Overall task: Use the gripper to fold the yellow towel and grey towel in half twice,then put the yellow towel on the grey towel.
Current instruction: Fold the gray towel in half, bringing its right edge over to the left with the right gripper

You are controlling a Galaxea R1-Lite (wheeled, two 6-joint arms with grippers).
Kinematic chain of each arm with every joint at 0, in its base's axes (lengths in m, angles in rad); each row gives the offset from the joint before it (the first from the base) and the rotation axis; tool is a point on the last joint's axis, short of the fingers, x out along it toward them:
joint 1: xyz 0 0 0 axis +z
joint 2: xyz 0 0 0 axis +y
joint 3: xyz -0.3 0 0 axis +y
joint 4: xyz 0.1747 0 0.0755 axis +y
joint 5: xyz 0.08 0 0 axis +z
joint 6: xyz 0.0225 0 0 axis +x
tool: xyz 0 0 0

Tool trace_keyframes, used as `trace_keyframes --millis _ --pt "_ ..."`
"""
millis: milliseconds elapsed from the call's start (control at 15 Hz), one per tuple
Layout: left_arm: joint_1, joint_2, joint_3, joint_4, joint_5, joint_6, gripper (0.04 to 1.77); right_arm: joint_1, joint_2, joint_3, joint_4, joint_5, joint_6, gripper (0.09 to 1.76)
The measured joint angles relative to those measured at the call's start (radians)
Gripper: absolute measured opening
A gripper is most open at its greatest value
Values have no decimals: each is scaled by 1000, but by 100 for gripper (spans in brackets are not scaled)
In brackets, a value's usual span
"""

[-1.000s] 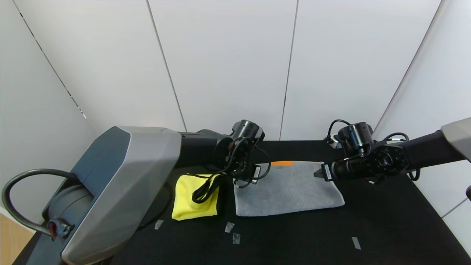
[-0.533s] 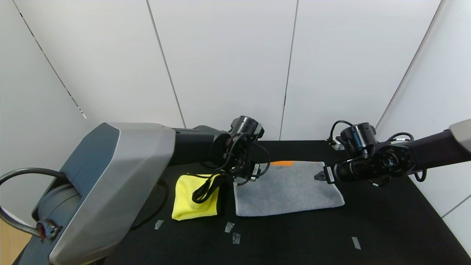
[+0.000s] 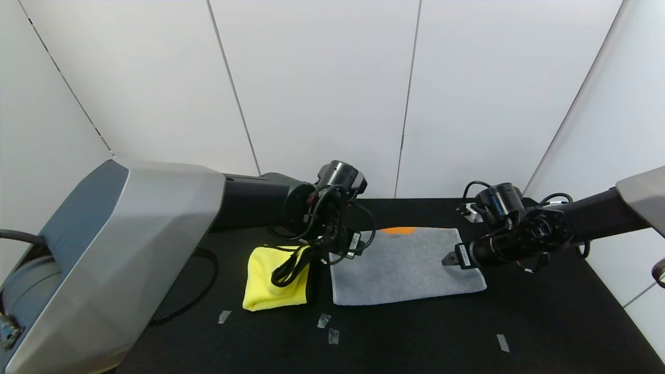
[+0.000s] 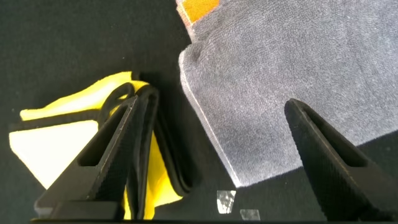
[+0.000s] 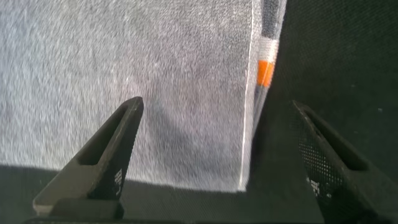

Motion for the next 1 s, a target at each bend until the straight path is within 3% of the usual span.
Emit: trace_keyframes --millis 533,733,1000 --pt "1 -20 8 1 -1 -3 169 -2 69 -51 0 19 56 169" --pt "2 -22 9 1 -1 -4 169 -3 76 -52 0 19 57 118" --pt "2 -24 10 1 -2 -4 170 -4 76 -50 0 20 64 74"
